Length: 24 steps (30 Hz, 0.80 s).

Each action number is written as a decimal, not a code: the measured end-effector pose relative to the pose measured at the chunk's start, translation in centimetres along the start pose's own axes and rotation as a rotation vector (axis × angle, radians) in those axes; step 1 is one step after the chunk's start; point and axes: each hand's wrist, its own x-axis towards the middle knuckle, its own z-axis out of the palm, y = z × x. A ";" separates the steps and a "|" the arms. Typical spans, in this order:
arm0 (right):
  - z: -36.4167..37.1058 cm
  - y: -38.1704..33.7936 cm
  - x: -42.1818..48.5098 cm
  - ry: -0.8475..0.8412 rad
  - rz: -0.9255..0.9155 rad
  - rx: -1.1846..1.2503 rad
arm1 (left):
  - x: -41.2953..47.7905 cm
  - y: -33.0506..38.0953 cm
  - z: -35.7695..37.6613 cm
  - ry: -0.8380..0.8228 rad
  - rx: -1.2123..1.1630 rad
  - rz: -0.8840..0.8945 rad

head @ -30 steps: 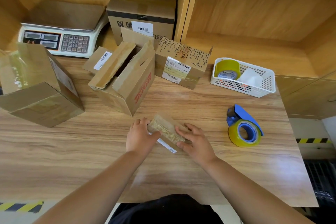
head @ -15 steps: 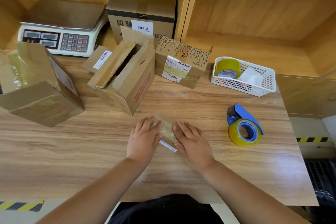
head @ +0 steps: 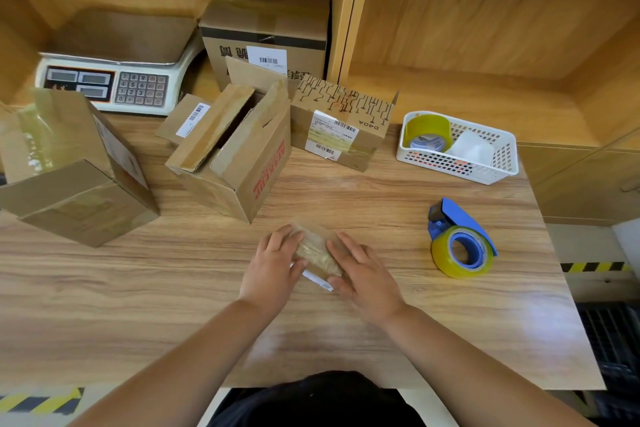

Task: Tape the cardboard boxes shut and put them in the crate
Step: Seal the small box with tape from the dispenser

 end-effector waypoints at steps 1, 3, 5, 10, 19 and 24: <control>-0.3 0.0 -0.1 -0.011 0.019 0.038 | 0.0 0.1 -0.1 0.010 -0.040 -0.017; -0.7 0.1 -0.2 -0.027 0.054 0.098 | 0.1 0.3 -0.3 0.004 -0.061 -0.046; -0.9 0.5 -0.3 -0.052 0.070 0.084 | 0.3 0.3 -0.6 -0.049 0.023 -0.029; -1.0 0.6 -0.5 -0.082 0.085 0.042 | 1.5 0.2 -1.1 -0.125 0.548 0.377; -1.3 0.4 -0.1 0.038 0.316 0.342 | 4.2 1.5 -0.9 -0.371 0.658 0.345; -1.4 0.8 -0.5 0.046 0.369 0.358 | 5.7 2.6 -1.7 -0.284 0.554 0.151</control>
